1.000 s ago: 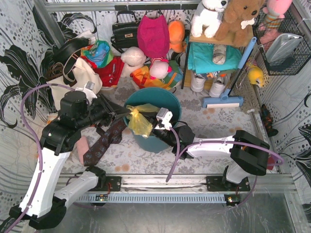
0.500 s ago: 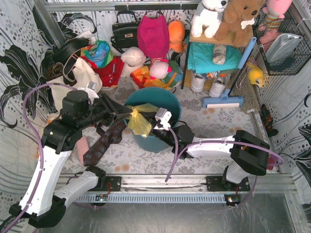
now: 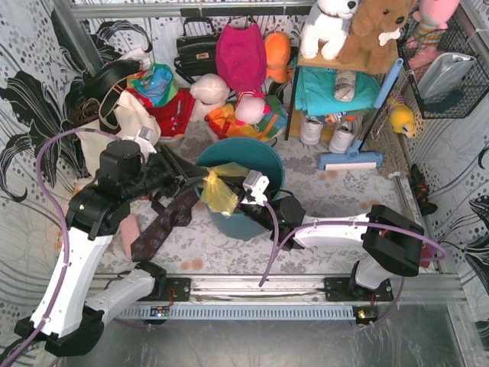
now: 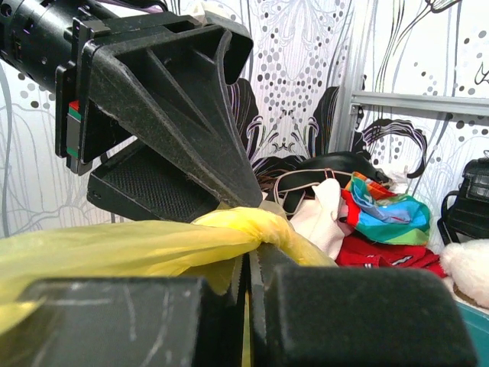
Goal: Tie the trash bag
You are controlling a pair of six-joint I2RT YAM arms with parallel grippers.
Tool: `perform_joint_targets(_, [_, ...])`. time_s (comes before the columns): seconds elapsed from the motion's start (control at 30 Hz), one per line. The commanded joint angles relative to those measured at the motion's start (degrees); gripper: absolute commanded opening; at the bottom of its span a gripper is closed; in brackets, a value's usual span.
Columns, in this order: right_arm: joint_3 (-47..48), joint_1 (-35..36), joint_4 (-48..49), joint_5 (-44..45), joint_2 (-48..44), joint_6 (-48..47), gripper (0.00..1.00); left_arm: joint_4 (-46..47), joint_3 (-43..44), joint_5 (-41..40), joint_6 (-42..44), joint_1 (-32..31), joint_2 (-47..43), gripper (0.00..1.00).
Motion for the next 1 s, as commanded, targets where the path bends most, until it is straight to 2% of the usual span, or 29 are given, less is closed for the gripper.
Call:
perform_joint_targets(0.0, [0.4, 0.1, -1.3, -2.2, 0.1, -0.1, 0.00, 2.0, 2.6, -3.1, 0.7, -0.4, 0.3, 0.47])
perform_joint_targets(0.1, [0.3, 0.1, -1.3, -2.7, 0.1, 0.0, 0.00, 2.3, 2.6, -3.3, 0.5, -0.4, 0.5, 0.46])
perform_joint_targets(0.33, [-0.1, 0.2, -0.9, -3.1, 0.0, 0.0, 0.00, 2.4, 2.4, -4.1, 0.2, -0.4, 0.5, 0.36])
perform_joint_targets(0.47, [-0.4, 0.1, -0.8, -3.7, -0.1, -0.1, 0.00, 2.8, 2.6, -4.4, -0.6, -0.4, 0.7, 0.49])
perform_joint_targets(0.6, [-0.6, 0.1, -0.9, -3.9, -0.2, -0.2, 0.00, 3.0, 3.5, -4.8, -0.8, -0.4, 1.0, 0.49])
perform_joint_targets(0.67, [-0.7, 0.1, -0.8, -3.9, -0.2, -0.3, 0.00, 3.1, 4.0, -4.7, -0.8, -0.4, 1.0, 0.47])
perform_joint_targets(0.87, [-0.5, 0.1, -0.9, -3.5, 0.0, -0.6, 0.00, 2.8, 3.6, -4.1, -0.6, -0.4, 0.8, 0.29])
perform_joint_targets(0.97, [-0.3, 0.1, -1.1, -2.9, 0.1, -0.9, 0.00, 2.6, 3.4, -3.9, -0.5, -0.4, 0.4, 0.29])
